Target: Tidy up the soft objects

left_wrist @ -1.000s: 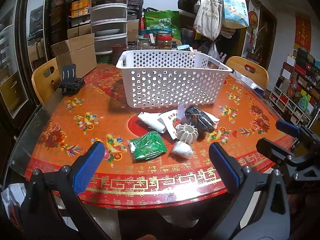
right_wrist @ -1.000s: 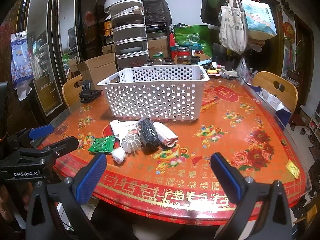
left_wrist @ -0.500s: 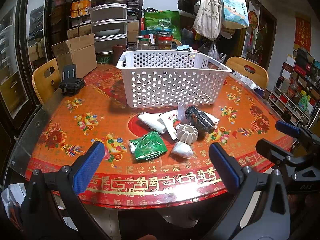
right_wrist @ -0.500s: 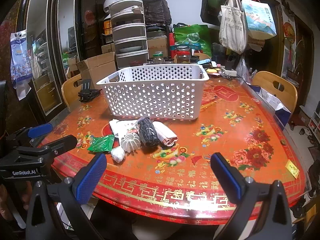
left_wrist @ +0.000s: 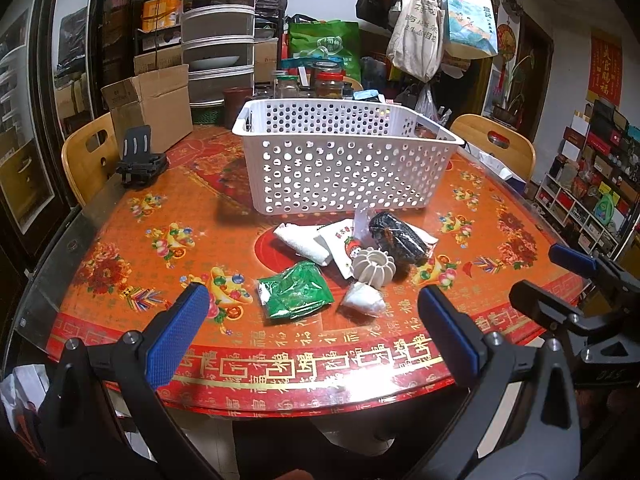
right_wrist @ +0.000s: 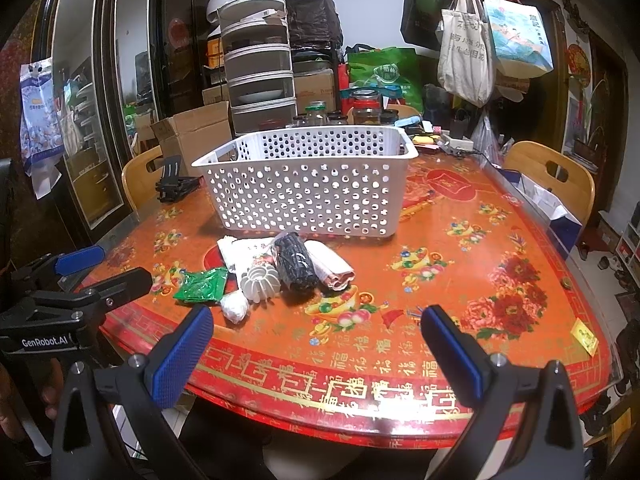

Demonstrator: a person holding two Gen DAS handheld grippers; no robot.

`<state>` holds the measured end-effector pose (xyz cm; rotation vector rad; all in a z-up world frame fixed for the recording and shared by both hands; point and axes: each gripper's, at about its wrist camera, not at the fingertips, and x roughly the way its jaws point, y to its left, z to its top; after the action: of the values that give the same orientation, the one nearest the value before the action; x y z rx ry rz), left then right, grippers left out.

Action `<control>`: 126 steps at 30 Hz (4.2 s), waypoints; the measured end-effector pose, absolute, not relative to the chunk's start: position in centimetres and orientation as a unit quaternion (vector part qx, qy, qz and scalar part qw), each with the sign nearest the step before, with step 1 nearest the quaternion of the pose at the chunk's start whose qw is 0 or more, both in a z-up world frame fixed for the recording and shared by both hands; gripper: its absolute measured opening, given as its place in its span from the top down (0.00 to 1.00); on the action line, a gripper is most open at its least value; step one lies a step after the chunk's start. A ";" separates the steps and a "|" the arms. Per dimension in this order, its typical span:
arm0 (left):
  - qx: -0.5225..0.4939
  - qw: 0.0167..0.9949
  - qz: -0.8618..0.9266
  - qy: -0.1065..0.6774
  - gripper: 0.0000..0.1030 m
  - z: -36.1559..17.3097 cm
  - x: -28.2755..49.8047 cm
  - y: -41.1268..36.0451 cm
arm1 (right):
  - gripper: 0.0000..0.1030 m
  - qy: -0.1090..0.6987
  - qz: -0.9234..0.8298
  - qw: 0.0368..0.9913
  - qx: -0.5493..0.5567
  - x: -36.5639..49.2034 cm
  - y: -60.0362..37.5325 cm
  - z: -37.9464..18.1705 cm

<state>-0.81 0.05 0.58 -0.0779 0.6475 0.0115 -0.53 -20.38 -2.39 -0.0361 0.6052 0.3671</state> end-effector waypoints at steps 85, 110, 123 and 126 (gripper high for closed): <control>-0.026 0.943 -0.048 0.327 0.38 -6.7 5.9 2.8 | 0.67 0.328 0.270 0.905 -0.022 9.2 -16.4 -5.8; 0.002 0.970 -0.063 0.236 0.38 6.6 8.3 2.7 | 0.67 0.253 0.241 0.937 -0.021 9.7 -20.0 3.3; -0.017 0.953 -0.047 0.299 0.38 11.6 21.9 3.8 | 0.67 0.290 0.217 0.931 -0.033 20.1 -18.8 7.4; -0.025 0.935 -0.047 0.351 0.38 10.2 26.1 3.5 | 0.67 0.330 0.210 0.919 -0.043 23.9 -17.6 6.2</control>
<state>26.14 3.52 10.21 -0.0518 0.7177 -0.0967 23.86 -17.63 6.15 -0.0886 0.6786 0.4316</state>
